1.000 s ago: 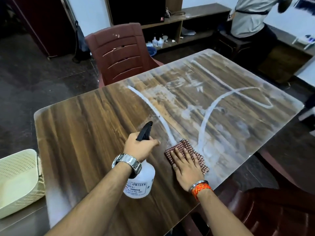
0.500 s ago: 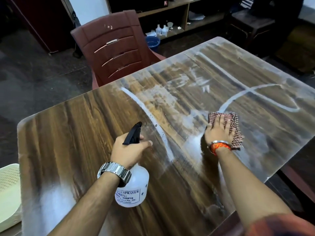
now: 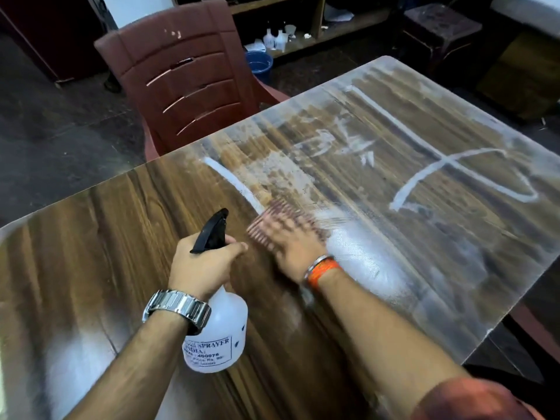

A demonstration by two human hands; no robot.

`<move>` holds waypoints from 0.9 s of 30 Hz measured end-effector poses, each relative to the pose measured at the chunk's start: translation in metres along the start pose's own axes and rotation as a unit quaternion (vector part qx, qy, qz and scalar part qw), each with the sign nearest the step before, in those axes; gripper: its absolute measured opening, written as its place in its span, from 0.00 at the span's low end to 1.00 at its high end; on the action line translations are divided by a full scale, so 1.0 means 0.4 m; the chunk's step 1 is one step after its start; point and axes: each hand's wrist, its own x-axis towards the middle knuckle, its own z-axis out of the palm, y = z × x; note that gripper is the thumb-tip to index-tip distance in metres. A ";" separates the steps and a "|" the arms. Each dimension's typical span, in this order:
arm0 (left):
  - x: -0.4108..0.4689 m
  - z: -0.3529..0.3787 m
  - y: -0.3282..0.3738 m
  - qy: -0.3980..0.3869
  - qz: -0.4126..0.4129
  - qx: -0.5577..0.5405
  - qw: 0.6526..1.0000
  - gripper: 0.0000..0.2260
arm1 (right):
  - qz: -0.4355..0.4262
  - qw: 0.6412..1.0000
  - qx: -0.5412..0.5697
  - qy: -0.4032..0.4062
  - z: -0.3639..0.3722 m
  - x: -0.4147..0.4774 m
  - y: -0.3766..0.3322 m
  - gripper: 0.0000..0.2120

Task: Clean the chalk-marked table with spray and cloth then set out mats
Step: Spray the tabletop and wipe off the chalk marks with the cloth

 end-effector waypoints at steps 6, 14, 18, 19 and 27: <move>0.041 -0.006 0.008 0.007 -0.001 -0.001 1.000 0.08 | 0.328 0.944 -0.005 0.041 -0.020 0.104 0.131 0.27; 0.157 -0.051 0.027 0.067 0.002 -0.050 0.997 0.08 | -0.134 0.990 -0.005 -0.037 0.037 0.240 -0.140 0.24; 0.190 -0.072 0.029 0.065 0.011 -0.047 0.997 0.09 | -0.113 0.993 -0.041 -0.002 0.015 0.366 -0.031 0.24; 0.195 -0.077 0.024 0.065 0.009 -0.050 0.997 0.09 | -0.047 0.997 -0.058 0.018 0.004 0.393 0.030 0.24; 0.190 -0.122 -0.009 0.059 -0.005 -0.058 0.997 0.09 | 0.392 0.905 -0.006 0.165 -0.021 0.438 0.126 0.25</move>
